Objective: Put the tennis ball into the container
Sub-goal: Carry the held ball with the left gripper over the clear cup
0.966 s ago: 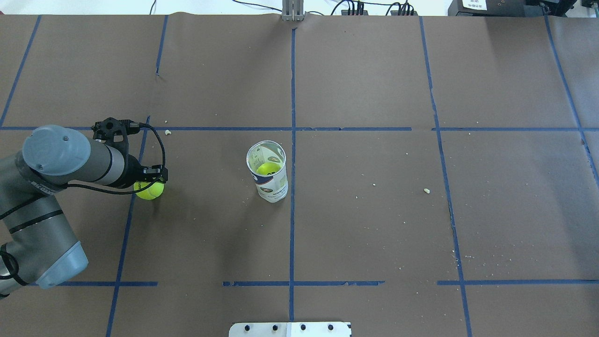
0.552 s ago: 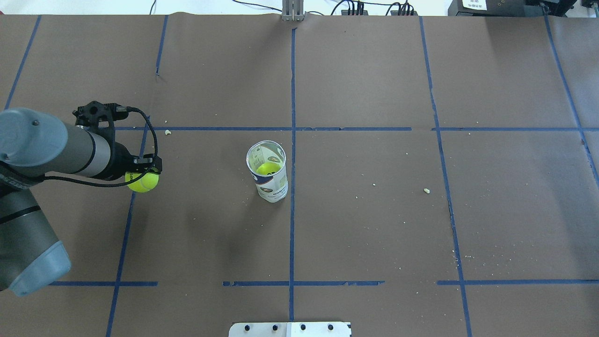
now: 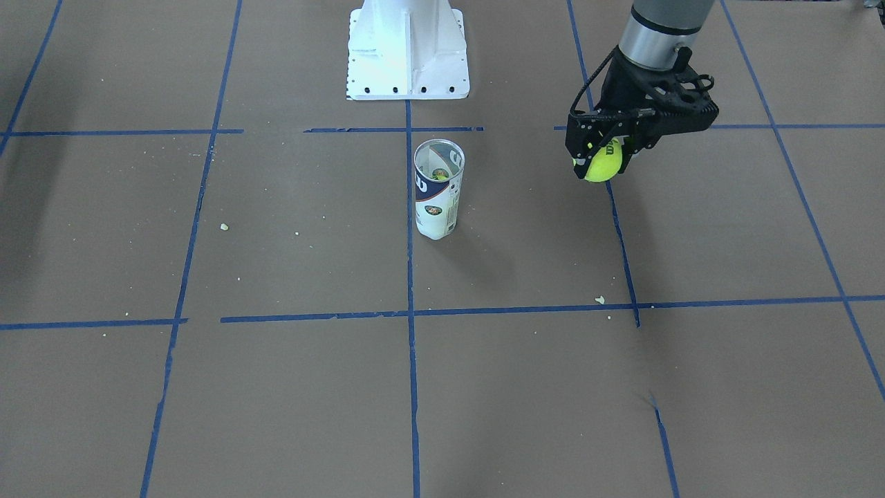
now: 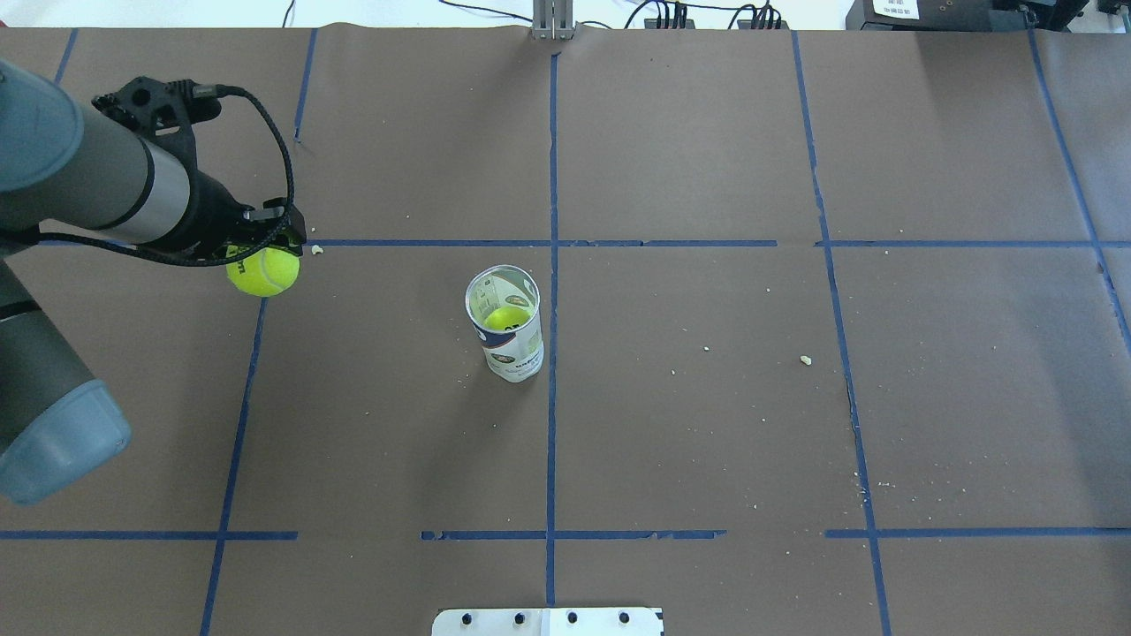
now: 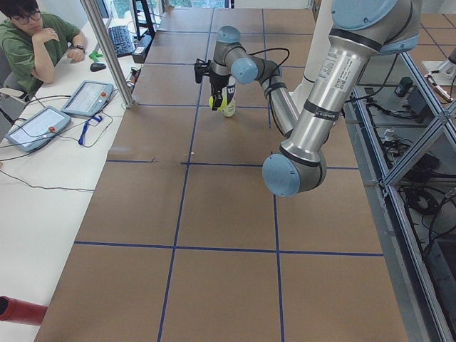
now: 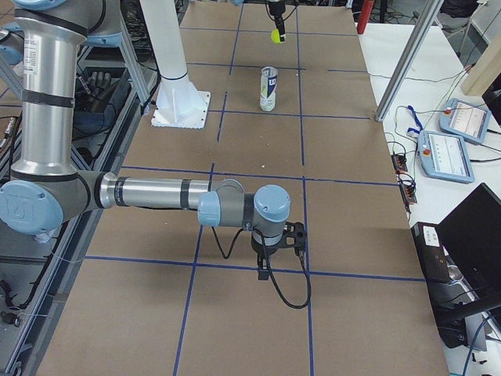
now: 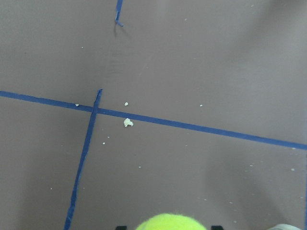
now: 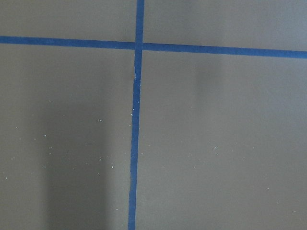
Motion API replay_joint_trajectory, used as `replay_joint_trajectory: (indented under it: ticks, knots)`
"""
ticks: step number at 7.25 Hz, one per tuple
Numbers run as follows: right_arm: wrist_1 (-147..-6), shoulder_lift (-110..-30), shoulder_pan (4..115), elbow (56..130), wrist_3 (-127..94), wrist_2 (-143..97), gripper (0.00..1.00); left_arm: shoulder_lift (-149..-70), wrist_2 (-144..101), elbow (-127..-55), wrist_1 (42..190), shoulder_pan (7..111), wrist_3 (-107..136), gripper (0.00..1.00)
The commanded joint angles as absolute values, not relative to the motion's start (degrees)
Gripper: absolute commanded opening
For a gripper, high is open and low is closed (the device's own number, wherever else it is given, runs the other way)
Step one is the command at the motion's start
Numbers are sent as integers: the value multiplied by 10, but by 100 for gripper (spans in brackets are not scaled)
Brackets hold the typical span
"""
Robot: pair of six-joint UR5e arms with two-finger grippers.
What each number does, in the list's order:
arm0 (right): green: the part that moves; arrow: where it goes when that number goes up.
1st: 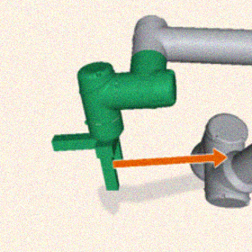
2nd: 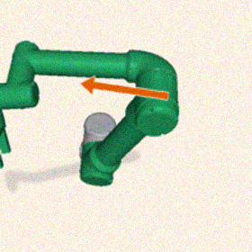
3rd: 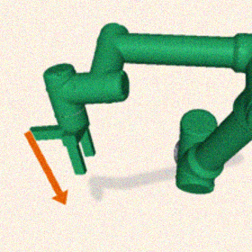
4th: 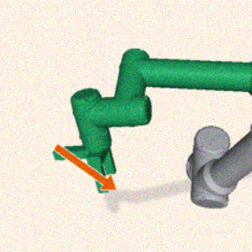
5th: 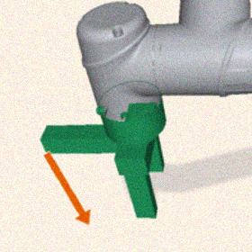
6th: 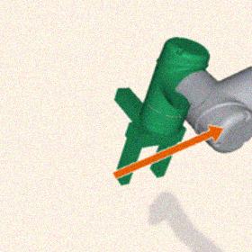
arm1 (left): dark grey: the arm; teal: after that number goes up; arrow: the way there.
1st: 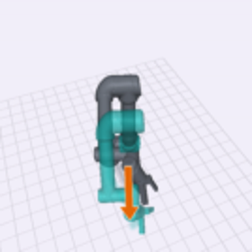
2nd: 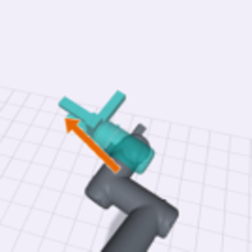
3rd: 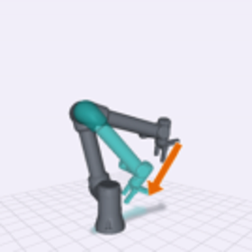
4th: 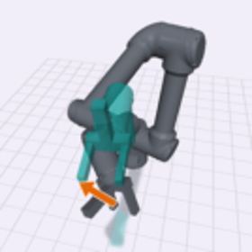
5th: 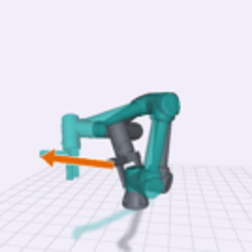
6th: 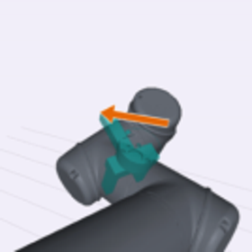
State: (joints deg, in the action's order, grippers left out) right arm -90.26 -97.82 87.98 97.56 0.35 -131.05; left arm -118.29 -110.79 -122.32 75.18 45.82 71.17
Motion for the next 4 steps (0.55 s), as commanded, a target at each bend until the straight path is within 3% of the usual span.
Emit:
replay_joint_trajectory:
  ticks: [1,4]
  knots:
    - [-903,-978,880,976,4,-1310,100,-1265,-1127,-1215,693,452,777,14]
    - [-903,-978,880,976,4,-1310,100,-1389,-1123,-1107,675,395,868,14]
